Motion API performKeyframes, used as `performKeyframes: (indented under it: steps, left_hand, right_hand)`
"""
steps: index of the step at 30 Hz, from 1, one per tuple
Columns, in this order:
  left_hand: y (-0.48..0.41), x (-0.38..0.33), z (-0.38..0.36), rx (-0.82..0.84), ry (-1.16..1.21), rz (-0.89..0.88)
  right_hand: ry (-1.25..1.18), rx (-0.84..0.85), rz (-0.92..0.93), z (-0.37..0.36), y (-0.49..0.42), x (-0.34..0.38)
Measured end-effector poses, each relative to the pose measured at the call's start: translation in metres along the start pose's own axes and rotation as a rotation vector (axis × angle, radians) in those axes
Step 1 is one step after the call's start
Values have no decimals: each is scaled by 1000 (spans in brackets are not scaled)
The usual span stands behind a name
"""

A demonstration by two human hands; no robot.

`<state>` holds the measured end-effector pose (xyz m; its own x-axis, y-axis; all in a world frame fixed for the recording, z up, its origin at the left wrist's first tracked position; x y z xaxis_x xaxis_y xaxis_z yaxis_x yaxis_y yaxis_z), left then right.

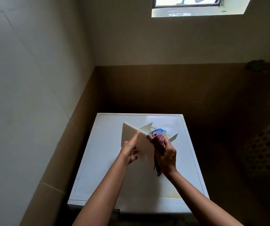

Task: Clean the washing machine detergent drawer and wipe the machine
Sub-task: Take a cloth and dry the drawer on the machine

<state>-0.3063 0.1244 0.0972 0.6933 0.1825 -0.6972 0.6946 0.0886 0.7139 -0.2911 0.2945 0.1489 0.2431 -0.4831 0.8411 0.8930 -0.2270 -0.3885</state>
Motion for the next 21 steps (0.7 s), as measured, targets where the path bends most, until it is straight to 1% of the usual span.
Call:
performKeyframes:
  steps: [3, 5, 8, 10, 12, 14, 16, 19, 21]
  left_hand:
    - [-8, 13, 5, 17, -1, 54]
    - [-12, 23, 11, -15, 7, 79]
    - [-20, 28, 22, -89, 16, 43]
    - [-20, 23, 32, -121, -49, 2]
    - [-20, 20, 43, -117, -99, -9]
    - [-18, 19, 55, -113, -149, -20]
    - [-21, 19, 66, -111, -210, -36]
    - [-20, 19, 73, -74, -274, -58]
    - [-21, 21, 76, -39, -312, -68]
  right_hand:
    - [16, 98, 119, -8, 26, 5]
    - [-5, 157, 134, -17, 42, 4]
    - [-62, 255, 74, -33, 57, 1]
    - [-91, 355, 29, -45, 63, -1]
    - [-136, 483, -17, -53, 66, -4]
    - [-205, 560, -127, -53, 67, -8]
    - [-331, 517, -298, -42, 64, -15]
    - [-649, 265, -613, -23, 50, -36]
    - [-780, 107, -767, -11, 38, -54]
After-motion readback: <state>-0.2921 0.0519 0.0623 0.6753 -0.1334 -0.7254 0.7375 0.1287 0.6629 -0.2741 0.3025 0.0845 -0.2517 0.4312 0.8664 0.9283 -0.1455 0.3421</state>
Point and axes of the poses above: each hand's wrist, its own y-axis away from the middle knuckle, its own z-axis out of the back of the hand, x = y × z, the point moved 8 cm from there along -y, towards the middle knuckle, and after that the axes turned 4 degrees about -y, right-handed, at the moved point
